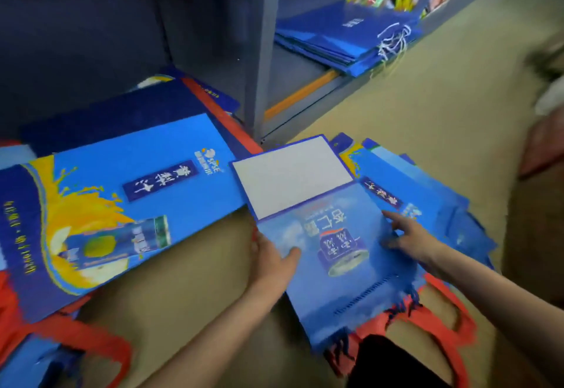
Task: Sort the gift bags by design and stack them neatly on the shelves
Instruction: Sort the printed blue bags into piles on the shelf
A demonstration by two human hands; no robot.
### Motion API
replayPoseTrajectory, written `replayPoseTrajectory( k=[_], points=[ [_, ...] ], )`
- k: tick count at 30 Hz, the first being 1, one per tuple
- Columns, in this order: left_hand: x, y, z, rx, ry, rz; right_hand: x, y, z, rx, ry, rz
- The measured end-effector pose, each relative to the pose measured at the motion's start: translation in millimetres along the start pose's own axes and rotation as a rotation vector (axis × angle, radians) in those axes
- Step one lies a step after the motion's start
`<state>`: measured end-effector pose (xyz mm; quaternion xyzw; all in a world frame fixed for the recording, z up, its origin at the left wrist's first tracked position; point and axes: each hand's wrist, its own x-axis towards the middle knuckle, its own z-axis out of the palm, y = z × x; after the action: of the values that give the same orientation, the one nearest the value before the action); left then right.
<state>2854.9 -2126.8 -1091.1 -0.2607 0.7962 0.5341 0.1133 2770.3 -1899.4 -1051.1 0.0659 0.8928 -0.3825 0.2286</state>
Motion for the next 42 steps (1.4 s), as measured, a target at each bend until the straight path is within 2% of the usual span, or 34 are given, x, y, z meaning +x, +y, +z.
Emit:
replayPoseTrajectory(
  k=[7,12,15,18,23,26,28,30,32,34,37,39,42],
  points=[
    [51.8,49.7,3.3,-0.066,-0.239,0.155,26.6,37.5,-8.7,0.358,0.267,0.149],
    [76.8,78.3,-1.1,-0.328,-0.425,0.062,55.7,23.2,-42.9,0.474,0.334,0.109],
    [92.4,113.5,10.0,-0.414,-0.405,0.13,79.9,-6.8,-79.1,0.479,0.384,0.036],
    [107.3,141.5,22.3,-0.458,-0.354,0.179,86.0,-19.4,-98.1,0.535,0.358,0.023],
    [123.5,127.5,43.6,-0.519,-0.361,0.104,82.0,8.4,-70.0,0.592,0.219,0.126],
    [124.1,117.9,53.9,-0.352,-0.415,0.025,88.0,36.6,-53.8,0.642,0.19,0.293],
    [124.8,115.9,63.2,-0.266,-0.463,-0.018,93.7,45.4,-60.4,0.637,0.26,0.266],
    [126.5,114.9,77.1,-0.18,-0.424,-0.006,100.8,46.8,-83.7,0.599,0.389,0.163],
    [136.3,109.7,92.8,0.033,-0.34,0.148,107.5,44.8,-117.1,0.548,0.529,0.07],
    [143.8,106.4,113.7,0.41,-0.35,0.325,115.7,50.8,-153.2,0.559,0.659,0.007],
    [144.3,100.5,149.9,0.83,-0.403,0.468,126.3,67.5,-203.9,0.596,0.807,-0.048],
    [135.0,102.4,177.6,1.033,-0.458,0.547,134.3,82.0,-233.0,0.555,0.838,-0.035],
    [118.5,111.7,223.6,1.17,-0.598,0.585,142.2,102.2,-261.4,0.359,0.801,0.069]
  ],
)
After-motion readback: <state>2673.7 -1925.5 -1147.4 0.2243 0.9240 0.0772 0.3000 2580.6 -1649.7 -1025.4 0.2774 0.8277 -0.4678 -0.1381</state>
